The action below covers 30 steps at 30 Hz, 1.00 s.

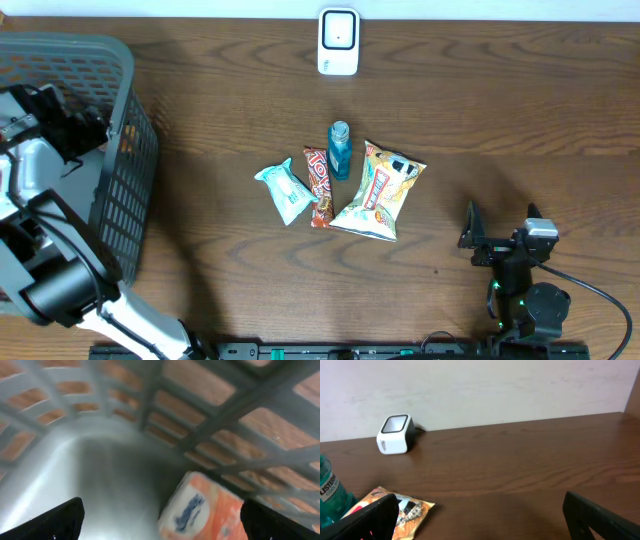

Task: Scan the item barcode
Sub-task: 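Reach the left gripper into the basket and grasp the orange tissue pack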

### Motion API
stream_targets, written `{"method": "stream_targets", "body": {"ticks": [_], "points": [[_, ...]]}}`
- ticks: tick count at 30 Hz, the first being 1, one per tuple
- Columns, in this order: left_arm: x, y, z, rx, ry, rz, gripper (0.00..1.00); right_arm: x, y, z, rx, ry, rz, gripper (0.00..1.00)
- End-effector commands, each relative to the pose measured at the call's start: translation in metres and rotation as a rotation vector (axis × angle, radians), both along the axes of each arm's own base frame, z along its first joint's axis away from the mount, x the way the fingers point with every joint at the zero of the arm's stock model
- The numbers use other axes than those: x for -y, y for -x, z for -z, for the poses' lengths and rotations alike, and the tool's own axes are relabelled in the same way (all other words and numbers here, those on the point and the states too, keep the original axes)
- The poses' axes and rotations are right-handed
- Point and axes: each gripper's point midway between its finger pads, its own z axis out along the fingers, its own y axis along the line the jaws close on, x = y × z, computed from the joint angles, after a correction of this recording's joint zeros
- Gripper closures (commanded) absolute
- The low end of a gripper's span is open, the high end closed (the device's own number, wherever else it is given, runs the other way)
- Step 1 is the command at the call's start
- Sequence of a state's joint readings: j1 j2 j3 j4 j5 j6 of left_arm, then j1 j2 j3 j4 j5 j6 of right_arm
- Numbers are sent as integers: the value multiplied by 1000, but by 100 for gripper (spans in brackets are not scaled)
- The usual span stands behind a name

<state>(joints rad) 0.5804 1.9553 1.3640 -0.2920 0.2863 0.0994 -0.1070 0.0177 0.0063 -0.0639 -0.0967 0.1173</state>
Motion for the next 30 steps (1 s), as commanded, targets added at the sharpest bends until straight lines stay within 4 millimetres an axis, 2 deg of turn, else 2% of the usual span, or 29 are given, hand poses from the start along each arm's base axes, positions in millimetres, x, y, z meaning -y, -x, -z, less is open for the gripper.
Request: {"method": "stream_targets", "body": {"ticks": [1, 5, 7, 8, 9, 10, 11, 17, 24, 25, 27, 28, 30], "points": [[19, -11, 11, 0, -3, 114, 1, 0, 0, 0, 0, 10, -2, 1], [34, -16, 26, -34, -27, 200, 3, 0, 0, 0, 0, 10, -2, 1], [40, -17, 33, -50, -32, 224, 12, 0, 0, 0, 0, 10, -2, 1], [41, -17, 35, -54, -31, 228, 22, 0, 0, 0, 0, 10, -2, 1], [43, -17, 37, -58, -27, 230, 44, 0, 0, 0, 0, 10, -2, 1], [44, -17, 38, -60, -26, 231, 59, 0, 0, 0, 0, 10, -2, 1], [44, -17, 38, -60, -25, 230, 69, 0, 0, 0, 0, 10, -2, 1], [47, -11, 41, -86, -7, 231, 92, 0, 0, 0, 0, 10, -2, 1], [51, -3, 46, -121, 18, 232, 92, 0, 0, 0, 0, 10, -2, 1], [51, -3, 46, -122, 19, 231, 90, 0, 0, 0, 0, 10, -2, 1], [51, -3, 46, -122, 22, 226, 62, 0, 0, 0, 0, 10, -2, 1], [51, -3, 46, -120, 27, 218, 52, 0, 0, 0, 0, 10, -2, 1], [51, -3, 45, -117, 36, 200, 47, 0, 0, 0, 0, 10, -2, 1]]}}
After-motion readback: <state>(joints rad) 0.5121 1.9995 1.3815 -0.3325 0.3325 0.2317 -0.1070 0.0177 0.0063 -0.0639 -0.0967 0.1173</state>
